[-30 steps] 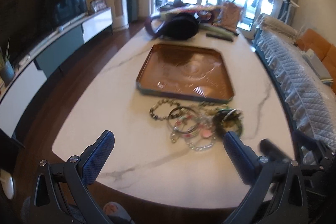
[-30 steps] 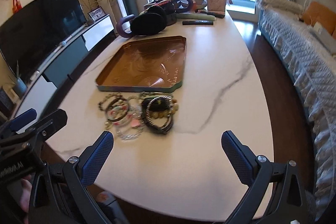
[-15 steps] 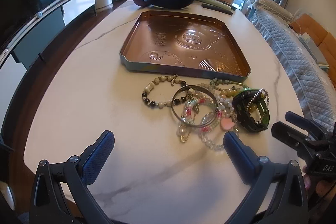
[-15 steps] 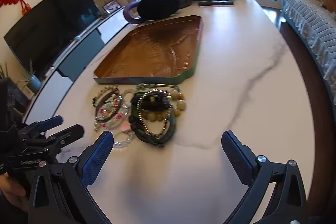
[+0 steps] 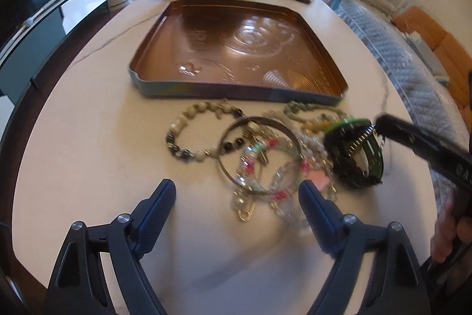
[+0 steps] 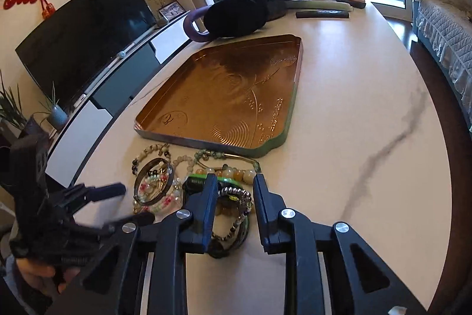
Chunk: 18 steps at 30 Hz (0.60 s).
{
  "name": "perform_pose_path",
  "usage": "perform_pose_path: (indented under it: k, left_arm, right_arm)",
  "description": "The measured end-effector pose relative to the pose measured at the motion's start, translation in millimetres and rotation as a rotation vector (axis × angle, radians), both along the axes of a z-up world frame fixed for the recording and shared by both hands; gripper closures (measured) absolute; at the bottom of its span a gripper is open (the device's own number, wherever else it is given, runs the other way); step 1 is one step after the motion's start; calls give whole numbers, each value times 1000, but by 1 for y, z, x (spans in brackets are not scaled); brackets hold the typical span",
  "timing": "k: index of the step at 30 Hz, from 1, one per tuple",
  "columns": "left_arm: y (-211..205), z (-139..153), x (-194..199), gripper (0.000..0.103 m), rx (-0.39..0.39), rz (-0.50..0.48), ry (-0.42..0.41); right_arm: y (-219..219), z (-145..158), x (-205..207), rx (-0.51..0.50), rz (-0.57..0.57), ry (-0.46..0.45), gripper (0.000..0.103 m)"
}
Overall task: Organize jewelry
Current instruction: 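Lower the right gripper onto the black-green watch and close on it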
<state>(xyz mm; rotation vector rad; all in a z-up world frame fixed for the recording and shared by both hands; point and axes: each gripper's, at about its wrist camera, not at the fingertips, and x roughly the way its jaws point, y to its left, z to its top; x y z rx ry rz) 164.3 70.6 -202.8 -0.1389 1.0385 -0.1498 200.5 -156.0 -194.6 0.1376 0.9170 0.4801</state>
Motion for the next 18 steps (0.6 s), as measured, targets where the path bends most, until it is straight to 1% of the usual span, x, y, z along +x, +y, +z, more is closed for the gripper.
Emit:
perform_pose_path:
  k: [2,4,9,11,12,13,14,16,18]
  left_arm:
    - [6,-2,5,18,-42,18,14]
    - [5,-2,9,18,-42,25,9]
    - [-12,0,12,17,-24,-5,-6]
    - [-18,1,12,18,26,1,-24]
    - [-19,0,13,19,48,10,-26]
    - [-19,-2,13,25,54,14,-24]
    - [-18,-3,13,28,34,12,-22]
    - [-17,-2,14,43,40,18,-36]
    - [-17,-1,14,43,65,29,-46]
  right_arm:
    - [-7,1,-2,22,-8,7,80]
    - [-11,0,-1,20,-11,14,77]
    - [-13,-6,1,15,-7,43,76]
    - [-12,-7,0,5,-9,45,68]
    - [-12,-7,-1,0,-14,42,59]
    - [-13,-6,-2,-2,-19,36,53]
    - [-13,-5,-4,-3,-20,28,50]
    - [-12,-2,-5,-9,-18,11,47]
    - [-10,0,-7,-13,-16,1,47]
